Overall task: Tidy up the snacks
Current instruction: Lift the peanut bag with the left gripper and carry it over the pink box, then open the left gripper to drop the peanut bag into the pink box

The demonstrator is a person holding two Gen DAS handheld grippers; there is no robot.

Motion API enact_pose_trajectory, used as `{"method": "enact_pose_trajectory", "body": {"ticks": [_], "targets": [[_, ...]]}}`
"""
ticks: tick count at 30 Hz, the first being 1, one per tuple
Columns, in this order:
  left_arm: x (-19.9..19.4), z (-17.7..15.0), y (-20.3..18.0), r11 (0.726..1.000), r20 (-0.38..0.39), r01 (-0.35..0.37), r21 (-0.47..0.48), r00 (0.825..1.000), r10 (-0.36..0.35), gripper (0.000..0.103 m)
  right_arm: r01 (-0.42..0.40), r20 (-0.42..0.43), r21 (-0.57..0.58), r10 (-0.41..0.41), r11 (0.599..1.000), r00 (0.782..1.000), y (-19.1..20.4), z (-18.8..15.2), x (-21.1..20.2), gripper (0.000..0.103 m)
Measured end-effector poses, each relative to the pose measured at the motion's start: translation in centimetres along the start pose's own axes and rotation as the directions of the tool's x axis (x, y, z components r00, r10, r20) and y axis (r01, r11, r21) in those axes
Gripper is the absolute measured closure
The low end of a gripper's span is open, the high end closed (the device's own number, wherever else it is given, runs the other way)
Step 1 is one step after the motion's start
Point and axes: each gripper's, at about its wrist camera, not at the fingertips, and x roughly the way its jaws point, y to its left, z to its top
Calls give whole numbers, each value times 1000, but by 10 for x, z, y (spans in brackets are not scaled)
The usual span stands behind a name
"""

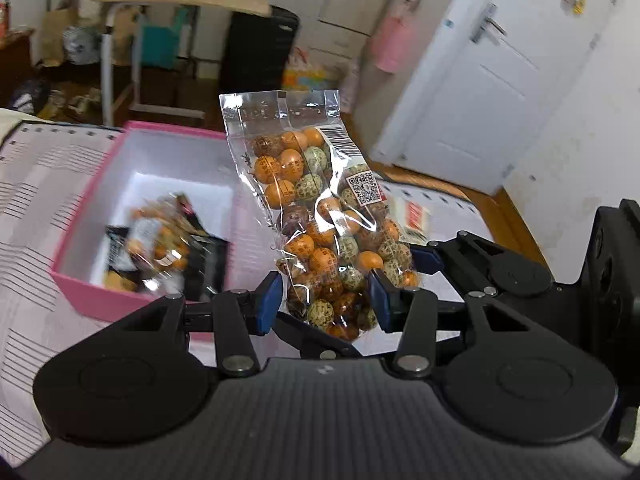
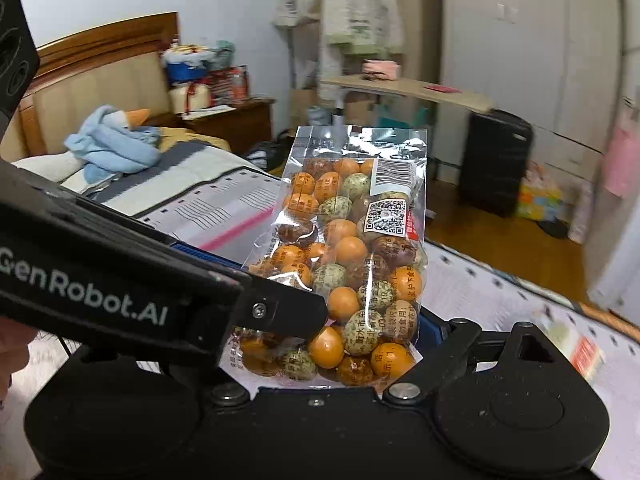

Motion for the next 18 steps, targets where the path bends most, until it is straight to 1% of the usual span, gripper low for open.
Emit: {"method": "enact_pose_trajectory", "body": {"ticks": [2, 4, 5, 7, 8, 13, 16, 18], "targets": [[4, 11, 17, 1000, 16, -25, -16, 1000, 25, 58, -38, -3, -16, 37, 999, 999, 0, 11, 19, 8], [13, 19, 30, 999, 28, -40, -29, 999, 41, 58, -60, 7, -3, 60, 998, 998, -3, 18, 37, 8], [19, 22, 40, 998, 33, -46, -51, 998, 48, 58, -68, 10, -1, 68, 998, 998, -3, 18, 45, 8], [33, 25, 56, 996, 36, -56, -62, 998, 58, 58, -78, 21, 16, 78, 997, 997, -2, 15, 60, 8], [40, 25, 64, 996, 35, -64, -69, 997, 66, 58, -90, 12, 24, 90, 996, 996, -1, 15, 70, 8], [66, 23, 104, 990, 5, -54, -134, 998, 55, 58, -153, -21, 124, 157, 980, 987, -8, 12, 111, 7], [80, 23, 124, 986, -18, -33, -165, 999, 30, 58, -195, -41, 171, 205, 966, 978, -14, 8, 127, 6], [88, 23, 134, 982, -33, -18, -187, 999, 12, 58, -206, -55, 185, 220, 961, 974, -17, 6, 137, 6]]}}
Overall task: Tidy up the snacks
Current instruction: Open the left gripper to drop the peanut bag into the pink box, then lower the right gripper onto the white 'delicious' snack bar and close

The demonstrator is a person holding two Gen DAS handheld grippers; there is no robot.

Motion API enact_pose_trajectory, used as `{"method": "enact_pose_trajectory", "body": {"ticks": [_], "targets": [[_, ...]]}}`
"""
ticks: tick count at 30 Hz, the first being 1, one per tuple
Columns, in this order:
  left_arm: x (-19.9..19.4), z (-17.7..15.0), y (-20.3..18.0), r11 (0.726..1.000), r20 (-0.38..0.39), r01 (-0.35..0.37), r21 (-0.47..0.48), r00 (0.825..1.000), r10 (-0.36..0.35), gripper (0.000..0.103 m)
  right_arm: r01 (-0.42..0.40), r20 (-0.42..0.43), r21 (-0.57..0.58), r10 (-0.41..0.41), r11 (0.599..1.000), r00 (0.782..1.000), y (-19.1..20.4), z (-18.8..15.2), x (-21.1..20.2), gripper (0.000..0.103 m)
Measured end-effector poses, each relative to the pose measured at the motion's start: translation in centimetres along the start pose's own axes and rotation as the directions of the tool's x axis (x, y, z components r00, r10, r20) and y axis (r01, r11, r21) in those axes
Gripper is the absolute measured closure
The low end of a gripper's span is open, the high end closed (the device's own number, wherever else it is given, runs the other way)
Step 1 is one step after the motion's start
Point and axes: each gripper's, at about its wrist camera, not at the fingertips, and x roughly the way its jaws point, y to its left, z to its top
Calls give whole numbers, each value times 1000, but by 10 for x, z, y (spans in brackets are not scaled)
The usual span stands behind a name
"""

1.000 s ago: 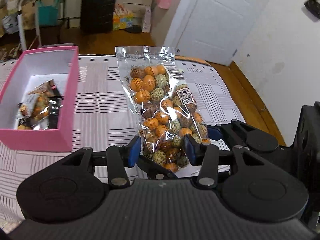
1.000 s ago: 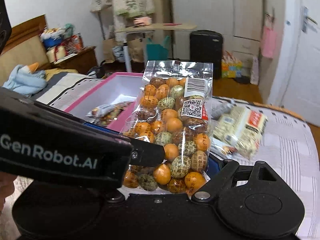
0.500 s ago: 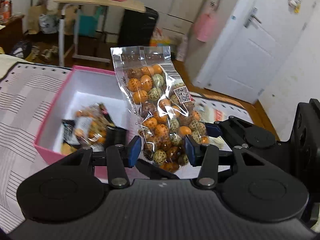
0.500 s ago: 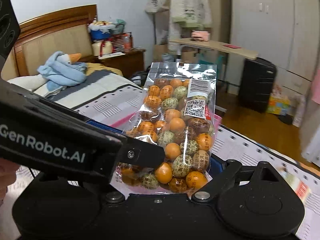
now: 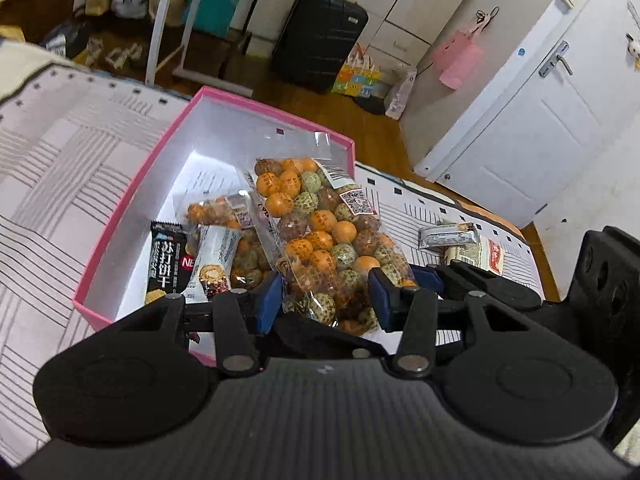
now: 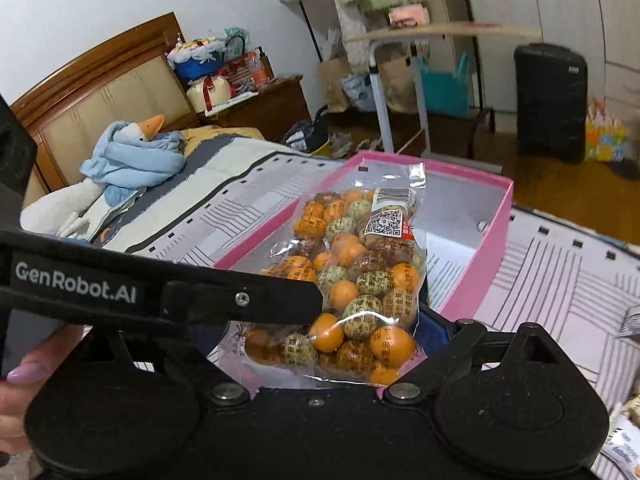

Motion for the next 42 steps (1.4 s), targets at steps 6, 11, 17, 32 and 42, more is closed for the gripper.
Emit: {"method": "enact_pose_trajectory", "body": {"ticks": [6, 11, 17, 32, 42], "targets": [[27, 11, 12, 1000, -22, -15, -28, 1000, 15, 58, 36, -38, -10, -36, 999, 999, -4, 10, 32, 6], [51, 25, 21, 998, -32, -58, -36, 998, 57, 58, 118, -95, -79, -126, 990, 988, -4, 20, 59, 6], [54, 23, 24, 991, -6, -131, -18, 991, 131, 58, 184, -42, -225, -198, 957, 979, 10, 16, 52, 6], [-42, -3, -28, 978, 86, -113, 177, 991, 99, 57, 285, 119, -95, -273, 954, 954, -1, -23, -106, 6], [-39, -12, -95, 952, 35, 7, 306, 999, -18, 56, 349, 203, 21, -345, 937, 916, -38, -51, -184, 6]]}}
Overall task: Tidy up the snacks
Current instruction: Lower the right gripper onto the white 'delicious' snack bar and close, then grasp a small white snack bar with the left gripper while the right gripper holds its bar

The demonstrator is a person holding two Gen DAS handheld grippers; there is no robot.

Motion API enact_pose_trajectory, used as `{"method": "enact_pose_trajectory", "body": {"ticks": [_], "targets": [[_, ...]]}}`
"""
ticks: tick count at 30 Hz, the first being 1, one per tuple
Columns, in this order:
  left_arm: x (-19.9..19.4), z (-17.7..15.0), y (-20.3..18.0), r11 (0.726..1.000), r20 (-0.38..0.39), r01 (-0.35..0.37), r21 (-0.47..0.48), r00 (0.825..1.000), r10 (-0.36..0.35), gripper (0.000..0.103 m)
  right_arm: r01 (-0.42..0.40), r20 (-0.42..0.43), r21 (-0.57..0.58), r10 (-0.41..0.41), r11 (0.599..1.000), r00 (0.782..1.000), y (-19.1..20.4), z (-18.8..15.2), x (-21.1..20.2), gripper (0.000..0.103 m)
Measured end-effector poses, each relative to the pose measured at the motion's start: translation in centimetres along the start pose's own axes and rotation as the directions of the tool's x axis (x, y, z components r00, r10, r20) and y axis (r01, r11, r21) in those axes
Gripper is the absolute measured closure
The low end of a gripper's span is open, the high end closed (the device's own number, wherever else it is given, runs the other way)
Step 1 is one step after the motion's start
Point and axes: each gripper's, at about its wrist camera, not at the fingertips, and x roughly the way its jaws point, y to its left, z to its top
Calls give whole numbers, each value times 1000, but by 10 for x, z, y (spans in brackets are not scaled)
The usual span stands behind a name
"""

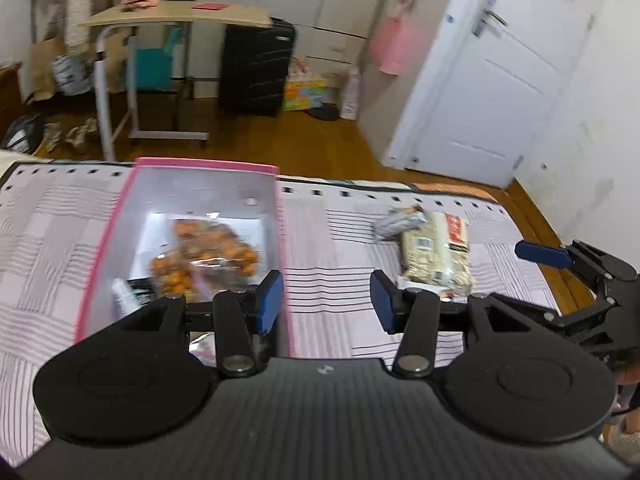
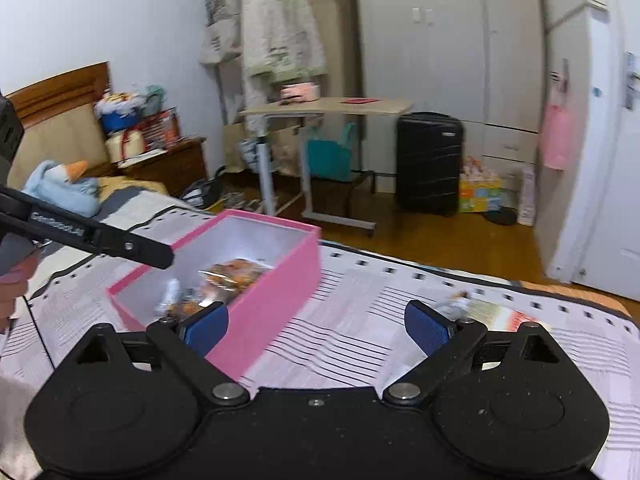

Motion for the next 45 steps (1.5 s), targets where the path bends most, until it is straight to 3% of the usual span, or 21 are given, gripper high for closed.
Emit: {"method": "enact_pose_trajectory", "body": {"ticks": [5, 9, 16, 19, 26, 32, 34, 38, 42, 43, 45], "targets": [[29, 3, -32, 998, -28, 30, 50, 999, -29, 55, 89, -52, -73, -93, 993, 994, -28, -18, 11, 7], [61, 8, -52, 998, -49, 48, 49, 998, -45, 55, 72, -108, -100, -83, 992, 991, -47, -28, 26, 12], [124, 16, -86, 996, -79, 80, 26, 994, -78, 52, -9, -189, -113, -12, 994, 982, -82, -40, 61, 27], [155, 20, -95, 998, -67, 58, 17, 996, -57, 52, -56, -238, -145, 20, 988, 971, -91, -48, 78, 35], [225, 21, -123, 998, -50, 50, 32, 998, -49, 48, -168, -343, -299, 59, 939, 937, -93, -60, 114, 40], [280, 22, -140, 997, -21, 1, 77, 1000, 1, 43, -199, -409, -347, 43, 916, 912, -99, -66, 138, 44], [293, 23, -144, 993, -10, -18, 116, 1000, 19, 40, -214, -420, -358, 48, 909, 906, -100, -70, 141, 49], [316, 24, -144, 986, -40, 12, 168, 999, -5, 35, -218, -421, -394, 36, 893, 906, -97, -82, 143, 49], [329, 24, -144, 979, -39, 10, 206, 999, -2, 35, -210, -408, -378, 42, 901, 912, -96, -86, 140, 51], [330, 24, -143, 980, -36, 13, 197, 999, -6, 35, -216, -416, -360, 51, 908, 908, -98, -86, 139, 59], [330, 25, -138, 986, -43, 31, 162, 999, -24, 53, -221, -417, -327, 70, 919, 906, -100, -88, 136, 67]]}}
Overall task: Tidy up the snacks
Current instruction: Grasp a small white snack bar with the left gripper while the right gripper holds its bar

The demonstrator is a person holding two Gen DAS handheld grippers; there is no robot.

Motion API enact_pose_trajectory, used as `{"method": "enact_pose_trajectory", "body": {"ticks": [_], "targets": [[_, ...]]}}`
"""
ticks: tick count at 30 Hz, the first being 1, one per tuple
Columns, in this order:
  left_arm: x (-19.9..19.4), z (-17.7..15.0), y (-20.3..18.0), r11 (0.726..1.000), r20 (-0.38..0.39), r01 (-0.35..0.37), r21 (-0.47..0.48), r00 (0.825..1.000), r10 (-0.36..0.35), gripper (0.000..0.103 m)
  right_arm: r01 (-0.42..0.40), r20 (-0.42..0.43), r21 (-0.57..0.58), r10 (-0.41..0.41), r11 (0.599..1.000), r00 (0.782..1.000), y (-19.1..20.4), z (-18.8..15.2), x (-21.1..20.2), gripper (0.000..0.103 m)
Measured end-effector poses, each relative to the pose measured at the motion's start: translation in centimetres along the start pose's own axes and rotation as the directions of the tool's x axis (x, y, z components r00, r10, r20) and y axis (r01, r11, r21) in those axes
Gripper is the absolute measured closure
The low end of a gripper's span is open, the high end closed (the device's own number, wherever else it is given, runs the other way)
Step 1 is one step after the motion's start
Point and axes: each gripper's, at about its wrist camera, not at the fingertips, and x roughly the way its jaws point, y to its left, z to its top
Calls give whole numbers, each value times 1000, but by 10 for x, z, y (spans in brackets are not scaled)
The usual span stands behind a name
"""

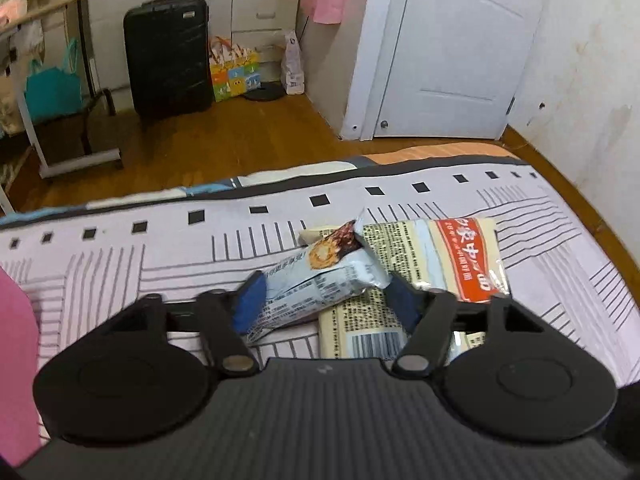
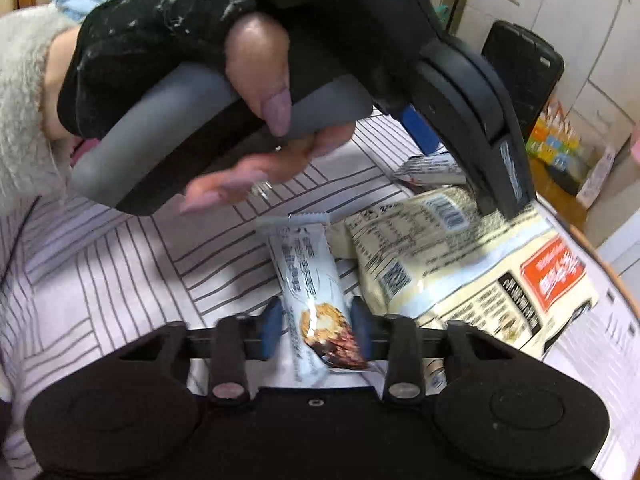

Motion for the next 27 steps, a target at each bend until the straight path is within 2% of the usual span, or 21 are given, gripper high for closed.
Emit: {"method": "enact_pose_trajectory", "body": {"ticks": [2, 6, 11, 15, 18, 21, 27], "targets": [[-3, 0, 4, 1000, 1, -21, -23, 1000, 21, 73, 9, 12, 13, -10, 1000, 1000, 2, -3, -3, 69], [-11, 1, 10, 999, -16, -31, -30, 999, 30, 84, 1, 29, 98, -4, 995, 1000, 3, -7, -7, 71], [-35, -2, 16, 999, -8, -46, -21, 999, 46, 93, -29, 86, 190, 13, 981, 996, 14, -15, -28, 71], [-58, -10, 19, 999, -19, -30, -38, 999, 30, 94, -11, 104, 230, -14, 973, 995, 28, -24, -40, 71], [-71, -17, 18, 1000, -28, -14, -13, 1000, 14, 96, 21, 82, 248, -42, 968, 996, 36, -27, -37, 71], [-82, -23, 19, 1000, -51, 16, -26, 999, -17, 96, 30, 69, 286, -52, 958, 996, 43, -31, -45, 71], [-106, -32, 16, 998, -104, 41, -39, 994, -45, 98, 43, 32, 408, -61, 912, 998, 41, -40, -52, 71]]}}
